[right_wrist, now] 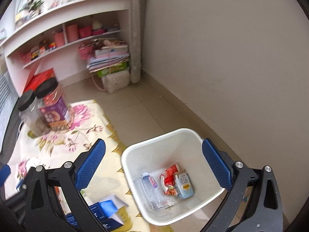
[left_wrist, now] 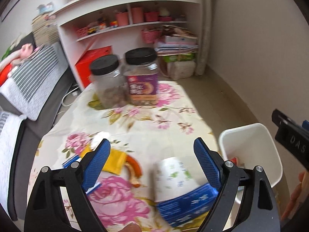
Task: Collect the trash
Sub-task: 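Grasp the blue-and-white box with the left gripper and lift it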
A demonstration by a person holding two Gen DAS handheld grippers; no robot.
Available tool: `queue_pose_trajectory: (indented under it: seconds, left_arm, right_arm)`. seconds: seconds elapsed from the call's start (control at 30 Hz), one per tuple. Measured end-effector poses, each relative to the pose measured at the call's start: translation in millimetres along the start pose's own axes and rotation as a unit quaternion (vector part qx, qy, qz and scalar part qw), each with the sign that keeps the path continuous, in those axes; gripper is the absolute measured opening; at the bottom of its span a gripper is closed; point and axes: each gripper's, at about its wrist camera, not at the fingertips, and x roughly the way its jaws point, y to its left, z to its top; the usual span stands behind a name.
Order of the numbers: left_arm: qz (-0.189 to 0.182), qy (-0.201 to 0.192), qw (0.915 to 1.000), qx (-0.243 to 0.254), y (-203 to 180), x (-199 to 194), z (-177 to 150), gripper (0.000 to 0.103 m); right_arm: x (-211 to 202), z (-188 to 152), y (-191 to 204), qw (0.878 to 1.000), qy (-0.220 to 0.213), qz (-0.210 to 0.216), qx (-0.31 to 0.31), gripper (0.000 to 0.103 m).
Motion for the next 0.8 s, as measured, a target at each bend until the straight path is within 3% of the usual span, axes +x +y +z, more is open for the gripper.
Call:
queue_pose_trajectory:
  seconds: [0.23, 0.53, 0.67, 0.8]
  left_arm:
    - [0.027, 0.020, 0.9990, -0.030, 50, 14, -10, 0.086]
    - [0.070, 0.090, 0.9925, -0.045, 106, 44, -21, 0.086]
    - [0.069, 0.157, 0.9840, -0.049, 137, 71, -30, 0.086]
    - [0.043, 0.222, 0.9668, -0.118, 178, 96, -37, 0.086]
  right_arm:
    - [0, -15, 55, 0.998, 0.008, 0.024, -0.051, 0.096]
    - [7, -31, 112, 0.994, 0.039, 0.073, -0.074, 0.096]
    - [11, -37, 133, 0.991, 0.047, 0.087, -0.091, 0.096]
    - [12, -37, 140, 0.989, 0.054, 0.101, -0.094, 0.096]
